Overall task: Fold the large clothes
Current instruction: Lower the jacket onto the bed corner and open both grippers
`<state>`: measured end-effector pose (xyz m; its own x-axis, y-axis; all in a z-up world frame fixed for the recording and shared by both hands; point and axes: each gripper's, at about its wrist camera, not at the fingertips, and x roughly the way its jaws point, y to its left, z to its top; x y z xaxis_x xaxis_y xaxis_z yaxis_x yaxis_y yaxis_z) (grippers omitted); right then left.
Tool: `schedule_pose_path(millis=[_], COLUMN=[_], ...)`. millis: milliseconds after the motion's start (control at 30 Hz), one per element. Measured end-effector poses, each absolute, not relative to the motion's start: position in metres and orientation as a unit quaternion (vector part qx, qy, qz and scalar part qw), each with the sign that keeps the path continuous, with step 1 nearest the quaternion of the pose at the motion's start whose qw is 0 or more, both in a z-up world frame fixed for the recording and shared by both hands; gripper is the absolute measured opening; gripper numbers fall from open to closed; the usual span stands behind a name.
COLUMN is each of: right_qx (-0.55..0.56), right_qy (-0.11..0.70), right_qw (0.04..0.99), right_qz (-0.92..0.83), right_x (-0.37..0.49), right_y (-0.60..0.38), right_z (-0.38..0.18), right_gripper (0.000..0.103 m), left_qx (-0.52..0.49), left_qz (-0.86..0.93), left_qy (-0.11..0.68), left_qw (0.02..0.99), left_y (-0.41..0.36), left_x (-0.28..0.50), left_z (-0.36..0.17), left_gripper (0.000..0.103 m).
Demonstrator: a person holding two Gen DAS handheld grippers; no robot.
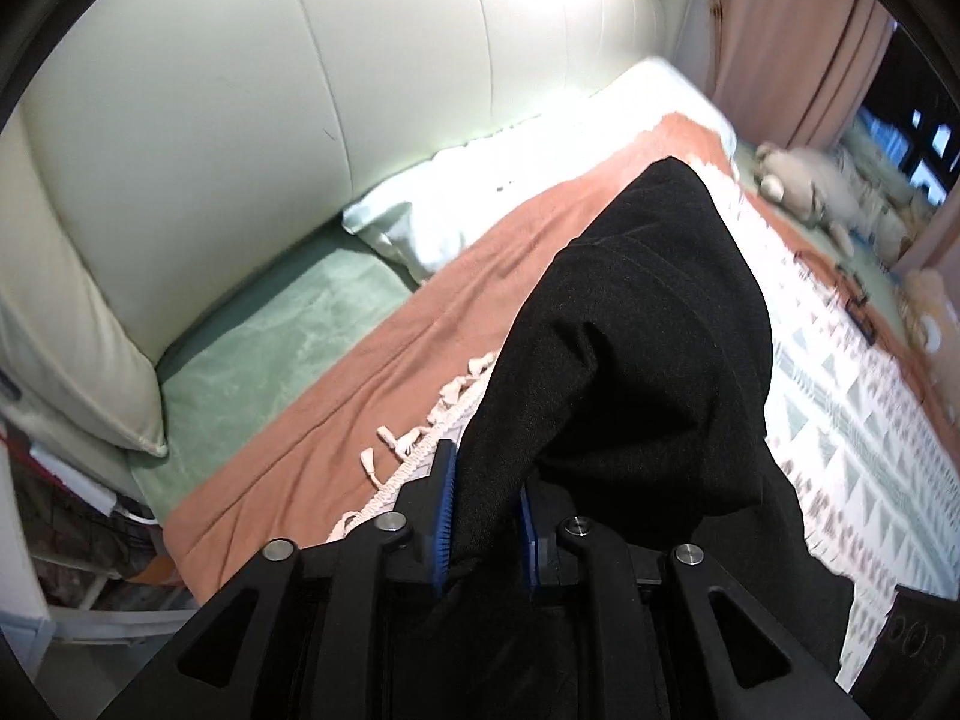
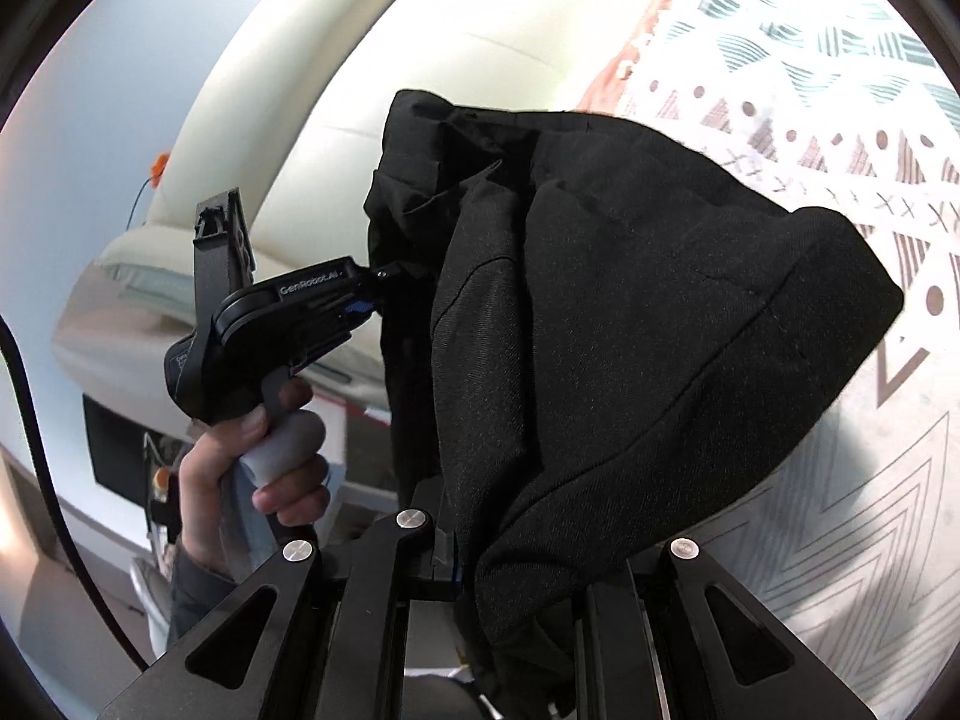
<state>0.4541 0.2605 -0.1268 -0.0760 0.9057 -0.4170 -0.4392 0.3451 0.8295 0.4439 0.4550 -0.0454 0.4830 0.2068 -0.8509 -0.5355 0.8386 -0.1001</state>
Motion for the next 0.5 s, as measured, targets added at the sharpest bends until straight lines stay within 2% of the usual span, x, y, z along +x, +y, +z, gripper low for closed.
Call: schedule_pose_path(millis=[33, 100, 133, 333, 500], right_qx=[0.224, 0.219, 0.200, 0.191, 0.165], right_qy=[0.516, 0.533, 0.546, 0.556, 0.551], right_qw=[0.647, 0.660, 0.676, 0.679, 0.687], right_qz=[0.515, 0.483, 0.453, 0.440, 0.445], right_x=[0.459, 0.467, 0.470, 0.472, 0.479], right_y=[0.259, 0.255, 0.252, 0.237, 0.262], right_z=[-0.138, -0.163, -0.178, -0.209, -0.185], right_gripper=[0.013, 0.013, 0.013, 0.013, 0.013], left_qx=[-0.171, -0.172, -0.182, -0.235, -0.271], left_qz=[0.222, 0.232, 0.242, 0.254, 0.273], left_qy=[0.464, 0.463, 0.461, 0.431, 0.410], left_qw=[0.840, 0.838, 0.834, 0.833, 0.827], left_y=[0.457, 0.461, 0.466, 0.470, 0.457], left_x=[0.446, 0.443, 0.436, 0.383, 0.330], left_z=[-0.054, -0.066, -0.072, -0.089, -0.103], left_gripper=[0.037, 0.052, 0.056, 0.056, 0.056])
